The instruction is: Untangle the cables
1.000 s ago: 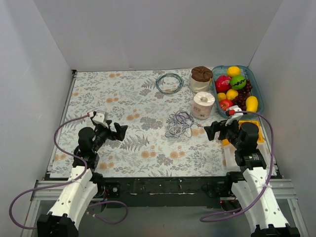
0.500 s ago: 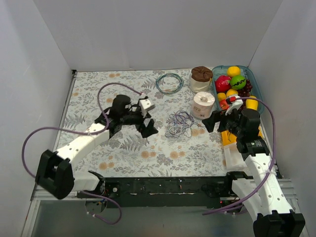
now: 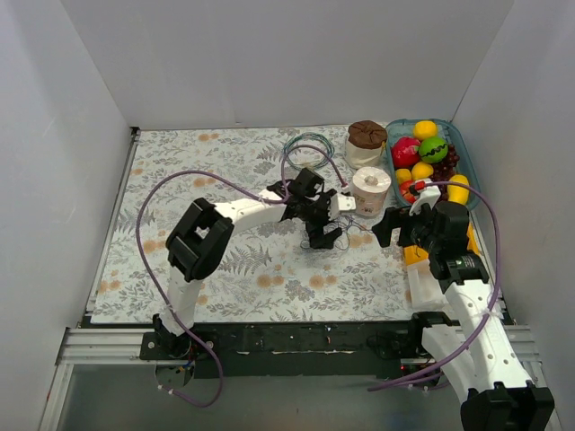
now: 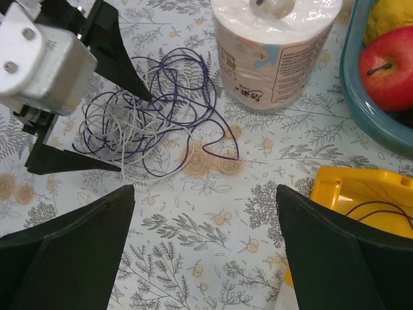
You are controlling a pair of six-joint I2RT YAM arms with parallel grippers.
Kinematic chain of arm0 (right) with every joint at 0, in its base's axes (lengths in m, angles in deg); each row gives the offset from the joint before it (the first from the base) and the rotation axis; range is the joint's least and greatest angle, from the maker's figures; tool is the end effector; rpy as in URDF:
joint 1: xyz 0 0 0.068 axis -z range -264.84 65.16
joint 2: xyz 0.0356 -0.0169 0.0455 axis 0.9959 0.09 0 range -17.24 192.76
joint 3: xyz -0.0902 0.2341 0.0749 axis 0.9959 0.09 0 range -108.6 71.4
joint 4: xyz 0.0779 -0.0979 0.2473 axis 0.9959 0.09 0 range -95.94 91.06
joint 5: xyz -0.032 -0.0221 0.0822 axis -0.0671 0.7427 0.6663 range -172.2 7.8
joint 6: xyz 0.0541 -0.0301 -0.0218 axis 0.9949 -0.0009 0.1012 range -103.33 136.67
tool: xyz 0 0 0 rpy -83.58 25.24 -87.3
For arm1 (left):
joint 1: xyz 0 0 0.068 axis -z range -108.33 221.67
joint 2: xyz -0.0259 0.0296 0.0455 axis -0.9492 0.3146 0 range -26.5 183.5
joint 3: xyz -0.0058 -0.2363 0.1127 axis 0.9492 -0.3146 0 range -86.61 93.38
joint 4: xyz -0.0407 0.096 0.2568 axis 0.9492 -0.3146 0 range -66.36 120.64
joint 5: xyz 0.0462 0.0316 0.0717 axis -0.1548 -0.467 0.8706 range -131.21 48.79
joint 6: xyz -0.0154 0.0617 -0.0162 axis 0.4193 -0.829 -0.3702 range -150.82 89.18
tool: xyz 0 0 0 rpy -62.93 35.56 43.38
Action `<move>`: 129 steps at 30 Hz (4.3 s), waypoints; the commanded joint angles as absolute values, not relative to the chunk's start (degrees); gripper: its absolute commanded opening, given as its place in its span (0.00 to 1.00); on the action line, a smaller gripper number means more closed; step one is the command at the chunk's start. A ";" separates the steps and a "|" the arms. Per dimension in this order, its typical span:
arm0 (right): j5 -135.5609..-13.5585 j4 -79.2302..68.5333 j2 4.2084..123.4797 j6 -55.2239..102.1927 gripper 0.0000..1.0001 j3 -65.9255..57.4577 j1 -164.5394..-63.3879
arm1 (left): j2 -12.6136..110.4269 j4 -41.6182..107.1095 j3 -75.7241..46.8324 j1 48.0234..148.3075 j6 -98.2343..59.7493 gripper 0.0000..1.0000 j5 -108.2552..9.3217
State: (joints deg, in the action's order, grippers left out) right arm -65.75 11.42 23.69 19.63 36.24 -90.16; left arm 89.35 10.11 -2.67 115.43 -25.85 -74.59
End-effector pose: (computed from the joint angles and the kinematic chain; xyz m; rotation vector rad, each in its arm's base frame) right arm 0.2069 0.0341 0.2639 -0.2283 1.9629 0.3776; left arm 0.3092 -0.3355 0.1607 1.1043 2.3448 -1.0662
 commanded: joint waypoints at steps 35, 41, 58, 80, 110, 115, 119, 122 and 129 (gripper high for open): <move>-55.92 18.47 36.71 1.08 0.82 29.33 -110.41 | 65.52 4.89 -25.36 115.70 -35.66 0.00 -77.94; -48.54 23.42 47.72 8.40 0.60 25.95 -110.59 | 65.00 5.06 -25.79 115.70 -35.92 0.00 -78.21; -56.81 22.89 51.05 21.15 0.55 28.95 -110.50 | 64.73 5.59 -25.97 115.70 -36.36 0.00 -78.91; -69.63 33.35 41.30 13.07 0.01 -18.13 -110.50 | 63.06 4.45 -28.61 115.61 -37.50 0.07 -77.06; -109.35 33.34 40.42 4.71 0.01 -21.25 -109.63 | 58.24 -6.09 -17.98 115.61 -27.31 0.95 -74.17; -114.37 32.73 37.70 5.33 0.01 -13.08 -106.12 | 54.72 -11.10 -15.78 115.26 -21.53 0.98 -71.45; -115.68 32.02 36.73 5.95 0.01 -10.08 -101.02 | 50.94 -11.72 -17.87 114.30 -16.43 0.98 -66.00; -117.79 32.55 35.33 6.91 0.01 -8.85 -98.65 | 47.86 -11.90 -21.38 113.16 -13.17 0.98 -63.71; -116.40 30.10 32.69 5.86 0.01 0.55 -94.69 | 41.71 -10.84 -28.43 111.48 -10.96 0.98 -63.44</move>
State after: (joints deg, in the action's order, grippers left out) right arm -116.40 33.61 33.72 5.93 -3.89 -96.56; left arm 45.01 -10.31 -25.93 111.98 -13.68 -65.00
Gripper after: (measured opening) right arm 0.030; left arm 0.982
